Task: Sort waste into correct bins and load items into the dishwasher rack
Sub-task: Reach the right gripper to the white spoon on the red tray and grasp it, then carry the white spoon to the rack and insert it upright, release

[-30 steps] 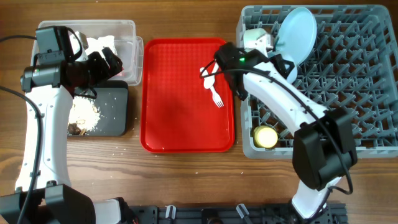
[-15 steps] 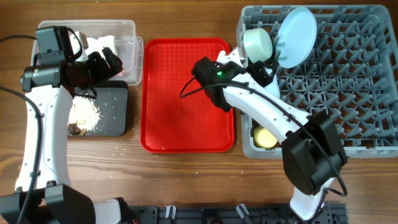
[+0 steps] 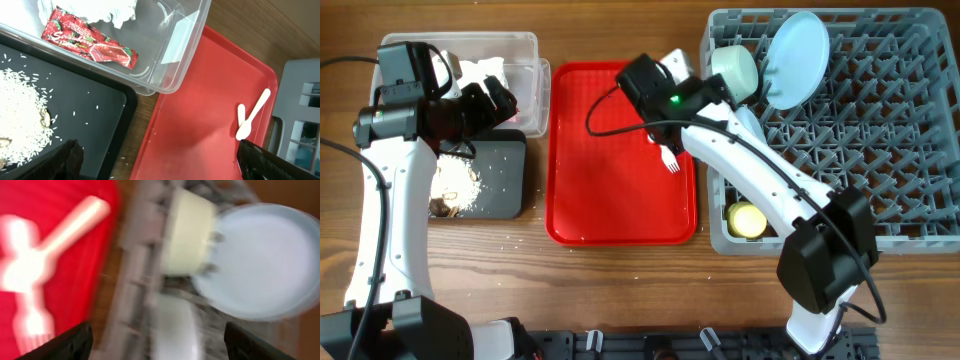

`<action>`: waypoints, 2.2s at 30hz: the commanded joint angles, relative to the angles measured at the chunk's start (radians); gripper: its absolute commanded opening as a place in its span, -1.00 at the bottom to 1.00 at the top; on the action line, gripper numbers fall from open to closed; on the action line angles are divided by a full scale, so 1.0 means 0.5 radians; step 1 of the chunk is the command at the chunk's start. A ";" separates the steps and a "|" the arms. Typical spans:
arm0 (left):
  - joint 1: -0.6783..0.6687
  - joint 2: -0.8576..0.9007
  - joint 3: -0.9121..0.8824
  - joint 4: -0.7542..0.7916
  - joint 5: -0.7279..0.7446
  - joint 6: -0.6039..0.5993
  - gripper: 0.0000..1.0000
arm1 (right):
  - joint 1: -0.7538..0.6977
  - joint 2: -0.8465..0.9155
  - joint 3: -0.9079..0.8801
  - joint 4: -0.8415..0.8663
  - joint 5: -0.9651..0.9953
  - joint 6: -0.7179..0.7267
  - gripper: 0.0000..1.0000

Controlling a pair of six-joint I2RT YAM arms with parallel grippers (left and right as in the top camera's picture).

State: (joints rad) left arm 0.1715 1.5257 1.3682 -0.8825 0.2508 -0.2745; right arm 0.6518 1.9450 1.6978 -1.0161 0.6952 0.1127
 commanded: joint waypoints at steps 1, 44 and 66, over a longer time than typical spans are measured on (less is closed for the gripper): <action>0.009 -0.011 0.024 0.005 -0.019 0.019 1.00 | 0.002 -0.021 0.049 0.149 -0.761 -0.063 0.76; 0.009 -0.011 0.024 0.005 -0.019 0.019 1.00 | -0.290 0.596 -0.098 0.697 -1.222 1.472 -0.17; 0.009 -0.011 0.024 0.004 -0.019 0.018 1.00 | -0.271 0.259 0.006 0.662 -1.665 0.528 -0.91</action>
State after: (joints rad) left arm 0.1715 1.5257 1.3682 -0.8829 0.2508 -0.2745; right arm 0.5117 2.2162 1.6600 -0.6807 -0.0448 0.6136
